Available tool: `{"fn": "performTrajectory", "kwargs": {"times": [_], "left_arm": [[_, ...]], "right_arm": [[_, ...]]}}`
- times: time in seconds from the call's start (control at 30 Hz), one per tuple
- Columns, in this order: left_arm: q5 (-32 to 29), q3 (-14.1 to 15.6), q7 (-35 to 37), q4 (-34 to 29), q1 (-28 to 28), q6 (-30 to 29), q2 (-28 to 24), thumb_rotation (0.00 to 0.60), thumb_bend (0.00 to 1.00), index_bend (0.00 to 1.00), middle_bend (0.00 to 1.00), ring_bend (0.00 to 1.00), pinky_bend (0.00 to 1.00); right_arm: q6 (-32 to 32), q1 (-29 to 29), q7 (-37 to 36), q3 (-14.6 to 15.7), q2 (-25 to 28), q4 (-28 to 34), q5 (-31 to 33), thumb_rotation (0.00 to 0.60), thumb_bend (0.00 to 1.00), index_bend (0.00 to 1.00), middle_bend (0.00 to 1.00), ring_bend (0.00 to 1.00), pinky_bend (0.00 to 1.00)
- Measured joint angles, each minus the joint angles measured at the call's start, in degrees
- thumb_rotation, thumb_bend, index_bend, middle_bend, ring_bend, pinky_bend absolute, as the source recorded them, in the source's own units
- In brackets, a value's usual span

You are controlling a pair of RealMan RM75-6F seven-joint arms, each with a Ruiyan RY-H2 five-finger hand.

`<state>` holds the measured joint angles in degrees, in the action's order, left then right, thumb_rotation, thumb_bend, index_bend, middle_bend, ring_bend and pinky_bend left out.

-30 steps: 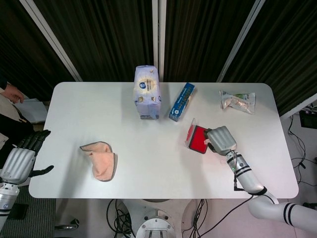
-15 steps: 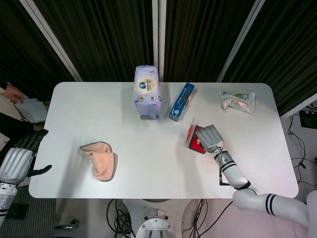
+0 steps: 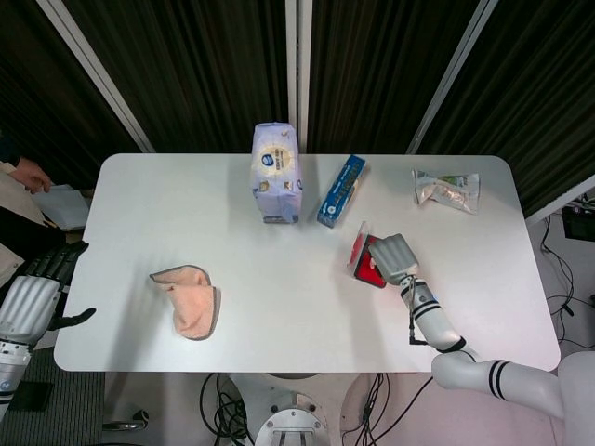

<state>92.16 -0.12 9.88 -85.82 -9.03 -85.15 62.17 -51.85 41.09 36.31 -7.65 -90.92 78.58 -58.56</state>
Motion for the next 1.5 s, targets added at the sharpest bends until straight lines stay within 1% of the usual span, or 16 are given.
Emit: {"fn": "performTrajectory", "kwargs": {"times": [0.17, 0.33, 0.47, 0.63, 0.73, 0.83, 1.0, 1.1, 1.27, 1.5], "left_arm": [[0.03, 0.01, -0.01, 0.00, 0.10, -0.20, -0.02, 0.596, 0.02, 0.04, 0.09, 0.08, 0.18], [0.22, 0.00, -0.20, -0.20, 0.18, -0.48, -0.12, 0.595, 0.02, 0.04, 0.09, 0.08, 0.18], [0.42, 0.04, -0.53, -0.57, 0.16, -0.50, -0.21, 0.597, 0.02, 0.04, 0.09, 0.08, 0.18], [0.66, 0.12, -1.03, -1.10, 0.19, -0.64, -0.17, 0.597, 0.02, 0.04, 0.09, 0.08, 0.18], [0.76, 0.25, -1.25, -1.24, 0.24, -0.59, 0.00, 0.598, 0.02, 0.04, 0.09, 0.08, 0.18], [0.79, 0.33, -1.35, -1.26, 0.21, -0.41, 0.11, 0.597, 0.02, 0.04, 0.09, 0.08, 0.18], [0.87, 0.33, -1.40, -1.17, -0.08, 0.01, 0.38, 0.598, 0.02, 0.04, 0.09, 0.08, 0.18], [1.02, 0.35, -1.42, -1.13, -0.25, 0.19, 0.57, 0.598, 0.02, 0.04, 0.09, 0.08, 0.18], [1.01, 0.43, -1.48, -1.09, -0.22, 0.20, 0.70, 0.597, 0.02, 0.04, 0.09, 0.08, 0.18], [0.95, 0.51, -1.49, -1.12, -0.10, 0.10, 0.62, 0.598, 0.02, 0.04, 0.09, 0.08, 0.18]], "right_arm": [[-0.37, 0.01, -1.01, 0.40, -0.20, -0.55, -0.54, 0.600, 0.46, 0.60, 0.58, 0.78, 0.90], [-2.18, -0.33, -2.44, 0.21, 0.96, 1.09, -2.03, 0.600, 0.46, 0.61, 0.58, 0.78, 0.90], [-4.68, -0.93, -4.55, -0.46, 2.79, 4.02, -4.18, 0.600, 0.46, 0.61, 0.58, 0.78, 0.90], [-8.77, -2.78, -7.59, -0.73, 6.82, 9.35, -8.04, 0.600, 0.46, 0.61, 0.58, 0.78, 0.90], [-10.70, -4.87, -8.93, 0.37, 9.37, 11.43, -9.73, 0.600, 0.46, 0.61, 0.58, 0.78, 0.90], [-11.90, -7.17, -10.36, 2.62, 10.87, 12.18, -11.08, 0.600, 0.46, 0.61, 0.58, 0.78, 0.90], [-13.56, -11.23, -13.39, 6.73, 12.08, 11.65, -13.60, 0.600, 0.46, 0.61, 0.58, 0.78, 0.90], [-14.36, -12.99, -14.91, 8.25, 12.12, 10.17, -14.97, 0.600, 0.46, 0.61, 0.58, 0.78, 0.90], [-14.63, -14.60, -16.54, 9.22, 11.19, 7.58, -15.93, 0.600, 0.46, 0.61, 0.57, 0.78, 0.90], [-13.31, -15.31, -18.11, 8.96, 9.29, 4.47, -16.48, 0.600, 0.46, 0.62, 0.56, 0.78, 0.90]]}}
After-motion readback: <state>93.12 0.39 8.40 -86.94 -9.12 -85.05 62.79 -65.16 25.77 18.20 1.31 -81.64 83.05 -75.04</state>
